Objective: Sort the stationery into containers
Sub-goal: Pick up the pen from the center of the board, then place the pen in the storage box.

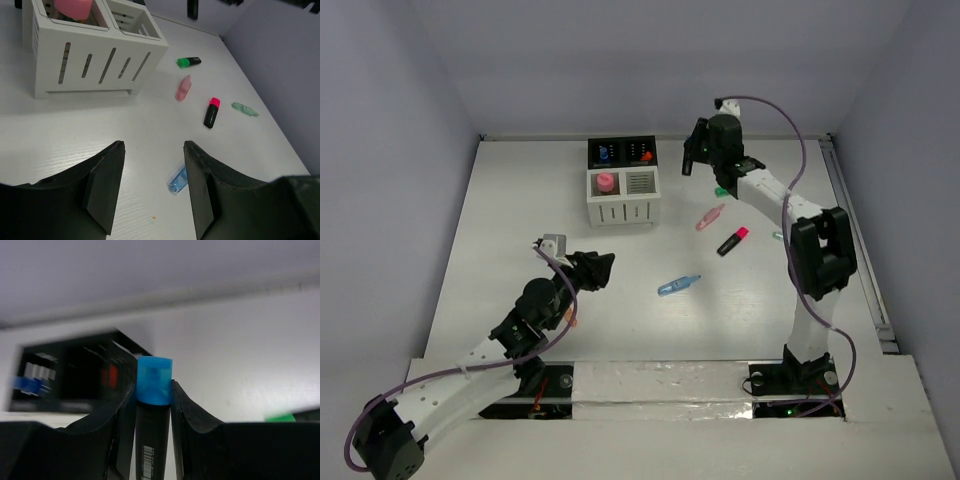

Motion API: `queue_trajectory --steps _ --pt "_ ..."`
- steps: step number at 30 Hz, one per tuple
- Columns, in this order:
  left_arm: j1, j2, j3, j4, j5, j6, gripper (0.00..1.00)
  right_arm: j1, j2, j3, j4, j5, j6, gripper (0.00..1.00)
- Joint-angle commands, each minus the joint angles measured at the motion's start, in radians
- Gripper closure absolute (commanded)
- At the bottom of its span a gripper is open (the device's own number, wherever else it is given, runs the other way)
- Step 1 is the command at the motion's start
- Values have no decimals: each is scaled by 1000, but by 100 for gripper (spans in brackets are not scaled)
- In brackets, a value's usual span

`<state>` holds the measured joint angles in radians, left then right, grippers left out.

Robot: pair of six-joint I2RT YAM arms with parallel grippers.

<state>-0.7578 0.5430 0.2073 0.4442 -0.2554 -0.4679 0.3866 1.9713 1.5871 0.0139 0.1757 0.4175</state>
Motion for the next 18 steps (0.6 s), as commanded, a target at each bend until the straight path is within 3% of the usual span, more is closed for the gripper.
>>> queue_trajectory --steps 1,9,18 --pt "-5 6 17 47 -10 11 53 23 -78 -3 239 9 -25 95" --pt "-5 28 17 54 -11 18 53 110 122 267 377 59 -187 94" --pt "-5 23 17 54 -10 18 53 150 326 543 325 -5 -223 93"
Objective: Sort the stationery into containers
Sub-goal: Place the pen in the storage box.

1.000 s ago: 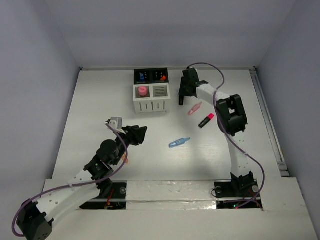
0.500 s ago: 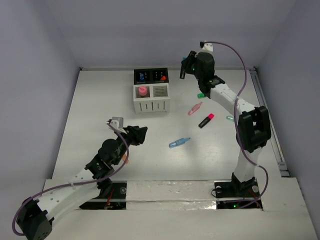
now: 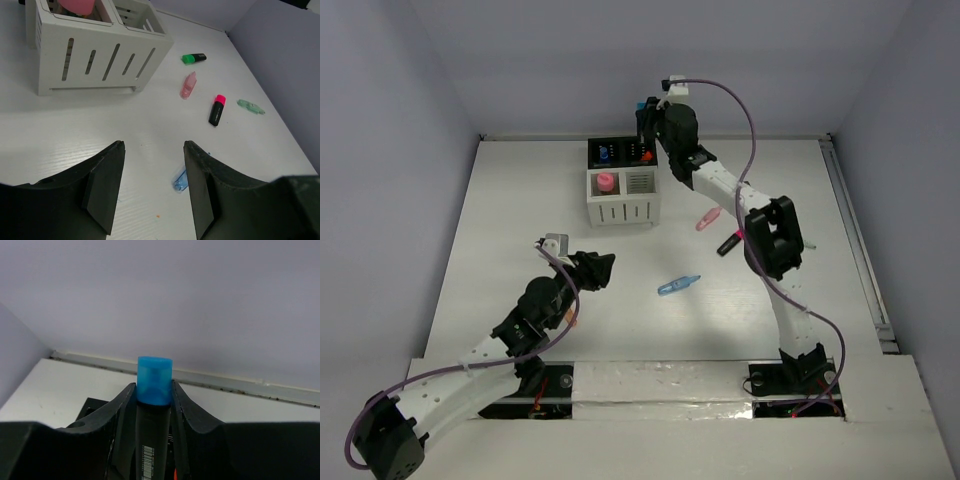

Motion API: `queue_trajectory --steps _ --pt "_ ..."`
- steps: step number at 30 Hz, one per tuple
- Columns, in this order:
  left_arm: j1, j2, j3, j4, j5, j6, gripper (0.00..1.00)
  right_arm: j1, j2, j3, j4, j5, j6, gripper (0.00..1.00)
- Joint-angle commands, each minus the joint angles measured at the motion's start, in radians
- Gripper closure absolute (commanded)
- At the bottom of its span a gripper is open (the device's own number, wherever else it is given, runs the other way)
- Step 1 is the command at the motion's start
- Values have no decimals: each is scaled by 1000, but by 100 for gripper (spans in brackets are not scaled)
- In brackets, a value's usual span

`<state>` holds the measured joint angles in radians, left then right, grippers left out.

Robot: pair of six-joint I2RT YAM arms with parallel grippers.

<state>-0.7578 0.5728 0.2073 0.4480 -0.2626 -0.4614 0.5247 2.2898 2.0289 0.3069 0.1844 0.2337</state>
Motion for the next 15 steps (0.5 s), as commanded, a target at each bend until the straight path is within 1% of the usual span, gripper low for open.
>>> queue_trajectory --steps 1,5,10,15 --pt "-5 -4 17 51 -1 13 53 12 17 108 31 -13 -46 93" --pt "-5 -10 17 43 -3 15 53 31 68 132 37 33 -97 92" --pt "-5 -27 17 35 -17 20 52 40 114 146 41 43 -129 90" --pt "-5 -30 17 29 -18 23 43 40 125 137 52 44 -129 86"
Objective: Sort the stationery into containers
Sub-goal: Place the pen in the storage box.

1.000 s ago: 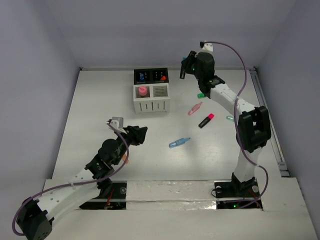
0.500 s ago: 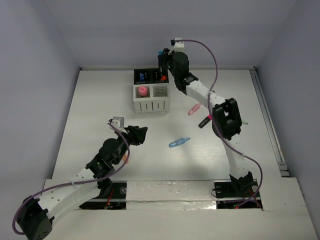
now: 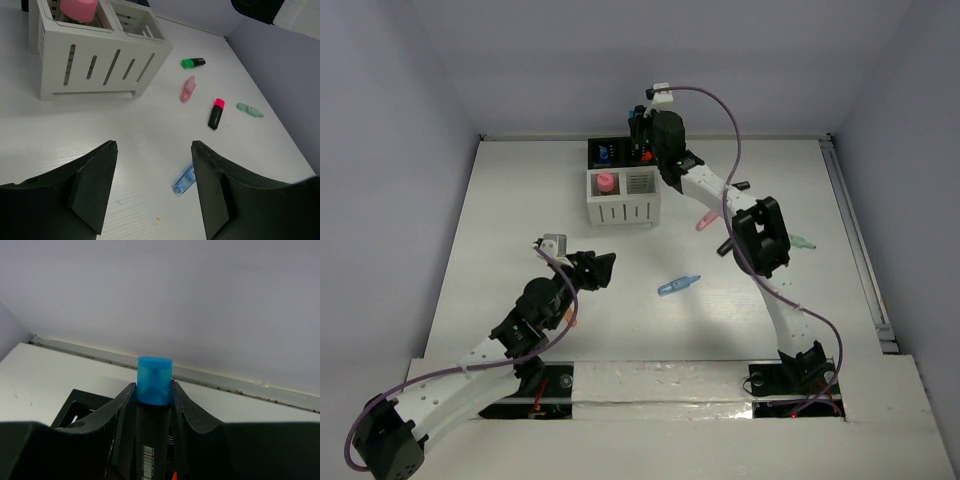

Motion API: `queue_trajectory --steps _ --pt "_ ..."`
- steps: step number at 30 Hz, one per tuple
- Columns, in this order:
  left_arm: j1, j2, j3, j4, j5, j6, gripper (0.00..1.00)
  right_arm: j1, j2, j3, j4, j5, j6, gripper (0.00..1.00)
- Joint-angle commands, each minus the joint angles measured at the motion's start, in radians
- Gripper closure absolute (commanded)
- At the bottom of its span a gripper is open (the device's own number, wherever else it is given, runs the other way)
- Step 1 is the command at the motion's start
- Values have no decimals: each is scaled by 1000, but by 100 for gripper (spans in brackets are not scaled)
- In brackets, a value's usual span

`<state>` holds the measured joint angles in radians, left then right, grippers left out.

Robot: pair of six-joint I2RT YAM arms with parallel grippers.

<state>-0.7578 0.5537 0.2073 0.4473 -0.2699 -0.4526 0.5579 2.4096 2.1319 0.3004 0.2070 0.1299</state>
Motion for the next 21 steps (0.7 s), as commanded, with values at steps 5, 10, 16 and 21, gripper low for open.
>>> queue_trajectory --steps 5,10,16,21 --pt "-5 -21 18 24 -12 14 34 7 -27 -24 97 9 -13 60" --pt "-5 -44 17 14 -18 15 31 7 -93 -58 91 -9 0 34" --pt "-5 -61 17 5 -15 15 32 7 -234 -202 79 57 -3 29" --pt "-5 -90 15 -2 -8 12 32 -76 -394 -430 -129 203 138 31"
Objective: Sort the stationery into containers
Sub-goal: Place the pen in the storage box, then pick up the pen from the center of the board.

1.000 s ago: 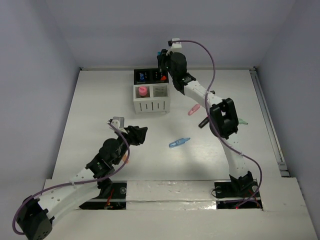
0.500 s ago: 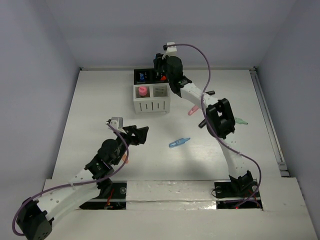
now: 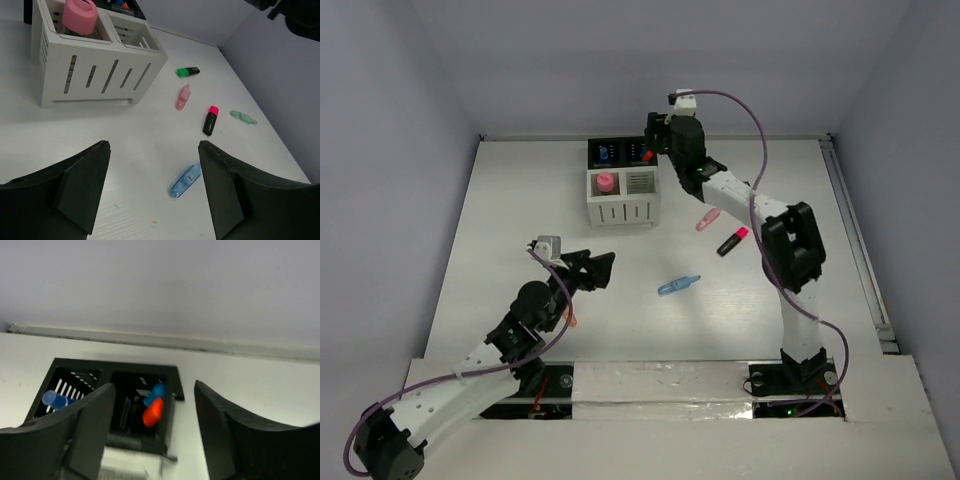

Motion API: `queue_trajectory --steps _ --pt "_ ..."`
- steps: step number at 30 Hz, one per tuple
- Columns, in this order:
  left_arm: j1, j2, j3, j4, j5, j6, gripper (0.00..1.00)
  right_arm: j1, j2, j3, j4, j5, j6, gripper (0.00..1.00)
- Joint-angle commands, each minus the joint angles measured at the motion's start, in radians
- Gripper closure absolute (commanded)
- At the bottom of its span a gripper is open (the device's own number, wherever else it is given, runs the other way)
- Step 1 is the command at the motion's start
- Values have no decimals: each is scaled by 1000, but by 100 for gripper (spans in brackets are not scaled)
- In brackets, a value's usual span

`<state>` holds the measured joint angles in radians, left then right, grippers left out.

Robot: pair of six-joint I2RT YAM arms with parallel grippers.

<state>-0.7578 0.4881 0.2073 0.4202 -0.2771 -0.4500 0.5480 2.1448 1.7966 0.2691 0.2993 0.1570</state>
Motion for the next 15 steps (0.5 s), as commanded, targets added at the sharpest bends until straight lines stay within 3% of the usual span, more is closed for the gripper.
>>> queue_trajectory --steps 1,3,7,9,15 --pt "-5 -31 15 25 6 10 31 -100 -153 -139 -131 91 163 28" --pt "-5 -36 14 25 10 5 32 -219 -206 -263 -221 -12 315 23" --pt "-5 -39 14 31 32 2 32 -379 -207 -396 -266 -170 438 18" --pt "-5 -42 12 32 35 0 32 -413 -200 -425 -266 -250 460 17" --pt "-5 -60 12 26 38 -1 32 -422 -126 -350 -390 -210 411 16"
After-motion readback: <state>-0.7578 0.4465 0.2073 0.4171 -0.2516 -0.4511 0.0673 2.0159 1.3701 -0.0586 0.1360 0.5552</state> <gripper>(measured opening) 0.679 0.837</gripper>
